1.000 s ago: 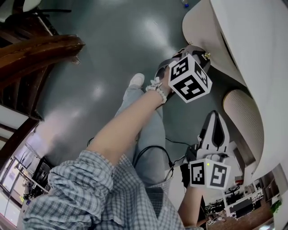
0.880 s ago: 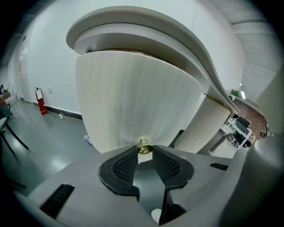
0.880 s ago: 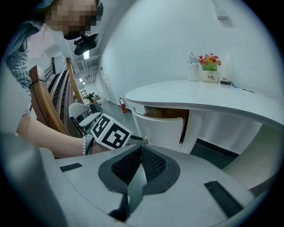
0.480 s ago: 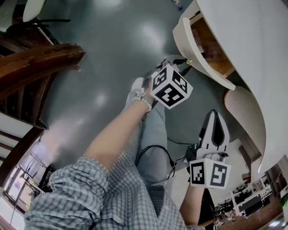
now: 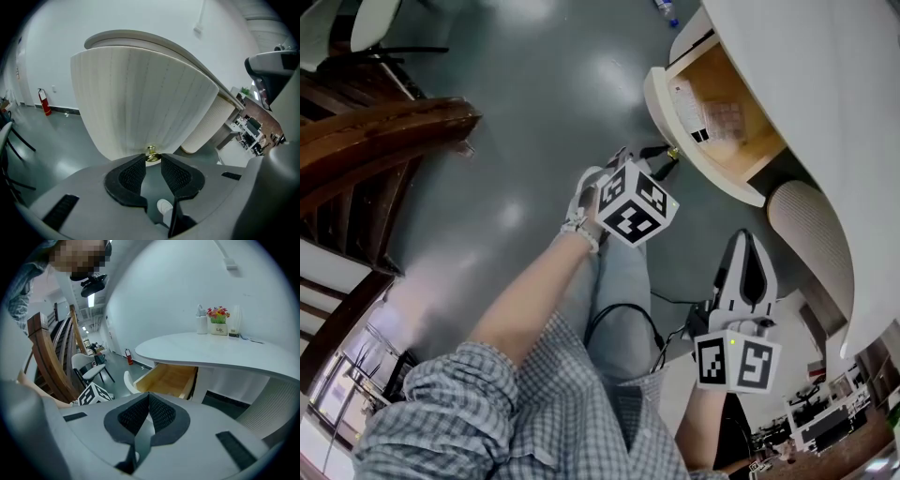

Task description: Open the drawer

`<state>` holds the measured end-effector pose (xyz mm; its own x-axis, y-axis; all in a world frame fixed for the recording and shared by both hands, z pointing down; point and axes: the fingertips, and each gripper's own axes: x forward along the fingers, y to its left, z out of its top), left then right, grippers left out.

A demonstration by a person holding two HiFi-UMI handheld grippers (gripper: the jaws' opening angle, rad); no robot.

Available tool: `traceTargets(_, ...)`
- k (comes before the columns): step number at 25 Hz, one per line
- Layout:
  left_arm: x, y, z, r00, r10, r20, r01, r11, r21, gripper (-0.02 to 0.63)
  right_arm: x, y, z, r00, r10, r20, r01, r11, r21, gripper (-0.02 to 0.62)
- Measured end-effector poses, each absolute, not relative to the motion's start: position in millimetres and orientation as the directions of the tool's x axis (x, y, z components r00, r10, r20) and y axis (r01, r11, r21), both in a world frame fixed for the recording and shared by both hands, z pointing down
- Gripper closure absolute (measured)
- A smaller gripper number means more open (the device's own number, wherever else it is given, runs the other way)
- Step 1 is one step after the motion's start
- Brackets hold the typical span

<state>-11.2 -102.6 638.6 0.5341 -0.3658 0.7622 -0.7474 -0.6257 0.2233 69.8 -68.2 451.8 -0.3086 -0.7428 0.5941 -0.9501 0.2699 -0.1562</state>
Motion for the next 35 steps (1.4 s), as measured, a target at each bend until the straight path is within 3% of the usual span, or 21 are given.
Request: traceTargets(35, -42.8, -51.4, 638.6, 0.496, -0.32, 0.807, -0.782, -0.568, 0.256, 0.491, 46.8, -59.5, 429.7, -0.297, -0.759, 0.58, -0.955, 0.251, -0.161, 0.586)
